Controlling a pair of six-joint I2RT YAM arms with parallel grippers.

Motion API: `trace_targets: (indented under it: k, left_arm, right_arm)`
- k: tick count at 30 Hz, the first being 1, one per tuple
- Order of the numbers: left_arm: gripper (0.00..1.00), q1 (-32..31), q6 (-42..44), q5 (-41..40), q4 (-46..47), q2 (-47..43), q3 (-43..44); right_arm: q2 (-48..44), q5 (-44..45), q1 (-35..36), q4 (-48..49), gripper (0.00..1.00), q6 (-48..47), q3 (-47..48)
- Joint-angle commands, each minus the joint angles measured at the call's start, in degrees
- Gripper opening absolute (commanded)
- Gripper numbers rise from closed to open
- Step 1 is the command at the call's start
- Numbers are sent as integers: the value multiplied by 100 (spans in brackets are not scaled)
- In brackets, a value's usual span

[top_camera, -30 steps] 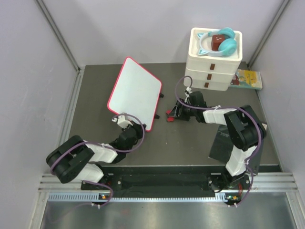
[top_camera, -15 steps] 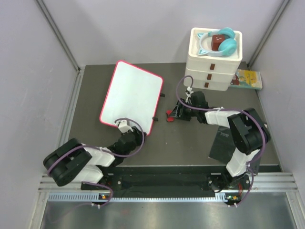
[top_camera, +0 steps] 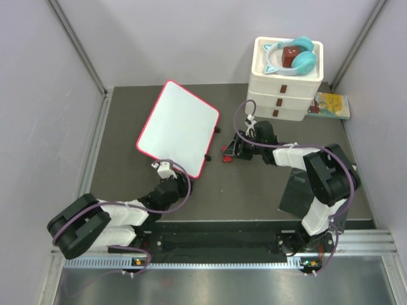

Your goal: Erase the whiteboard

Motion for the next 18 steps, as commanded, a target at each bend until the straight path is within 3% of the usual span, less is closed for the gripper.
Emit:
trace_targets:
  k: [1, 9, 18]
  left_arm:
    - [52, -45, 291, 60, -830, -354, -241]
    - [54, -36, 335, -186, -1419, -1031, -30]
    - [54, -54, 730, -169, -1429, -741, 383]
  right_arm:
    - [-199, -120, 172, 407, 55, -52, 119]
    - [-199, -76, 260, 442, 54, -52, 199]
    - [-286, -173, 374, 732, 50, 19, 14]
